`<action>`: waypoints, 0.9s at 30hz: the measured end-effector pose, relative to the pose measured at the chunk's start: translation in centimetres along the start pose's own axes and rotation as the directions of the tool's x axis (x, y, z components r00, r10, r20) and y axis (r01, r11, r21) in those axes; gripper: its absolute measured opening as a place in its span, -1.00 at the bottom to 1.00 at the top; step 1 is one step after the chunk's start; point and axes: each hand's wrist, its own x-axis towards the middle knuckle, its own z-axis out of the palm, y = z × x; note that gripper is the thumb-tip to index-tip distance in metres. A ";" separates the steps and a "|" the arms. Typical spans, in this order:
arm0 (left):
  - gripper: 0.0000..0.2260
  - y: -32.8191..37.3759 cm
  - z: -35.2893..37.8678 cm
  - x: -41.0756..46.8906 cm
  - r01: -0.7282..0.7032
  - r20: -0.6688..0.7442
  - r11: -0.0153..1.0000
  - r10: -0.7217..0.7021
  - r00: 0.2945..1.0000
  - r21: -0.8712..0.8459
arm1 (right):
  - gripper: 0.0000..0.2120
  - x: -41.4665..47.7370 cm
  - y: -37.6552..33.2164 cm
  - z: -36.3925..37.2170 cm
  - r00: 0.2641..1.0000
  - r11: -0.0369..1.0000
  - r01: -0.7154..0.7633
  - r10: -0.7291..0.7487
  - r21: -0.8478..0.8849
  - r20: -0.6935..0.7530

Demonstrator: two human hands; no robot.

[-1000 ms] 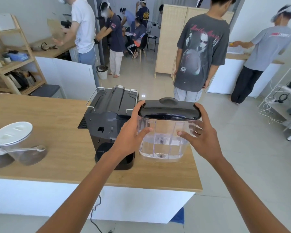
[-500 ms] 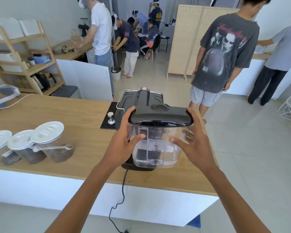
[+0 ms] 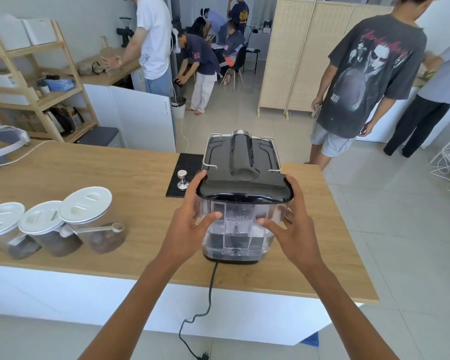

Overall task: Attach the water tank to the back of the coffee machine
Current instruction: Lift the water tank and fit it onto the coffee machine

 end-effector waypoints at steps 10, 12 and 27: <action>-0.25 -2.7 0.4 0.7 0.023 -0.014 1.000 -0.024 1.000 -0.019 | -0.03 0.5 0.8 1.6 1.000 0.999 -0.027 0.027 -0.025 -0.007; -0.25 -3.0 0.4 0.7 0.017 -0.015 0.999 -0.018 1.000 -0.027 | -0.03 0.5 1.0 1.9 1.000 0.999 -0.026 0.025 -0.023 -0.015; -0.31 -3.0 1.4 0.5 0.004 -0.038 0.989 -0.010 0.999 -0.145 | -0.03 0.6 2.8 1.7 0.994 0.999 -0.046 0.048 0.019 -0.100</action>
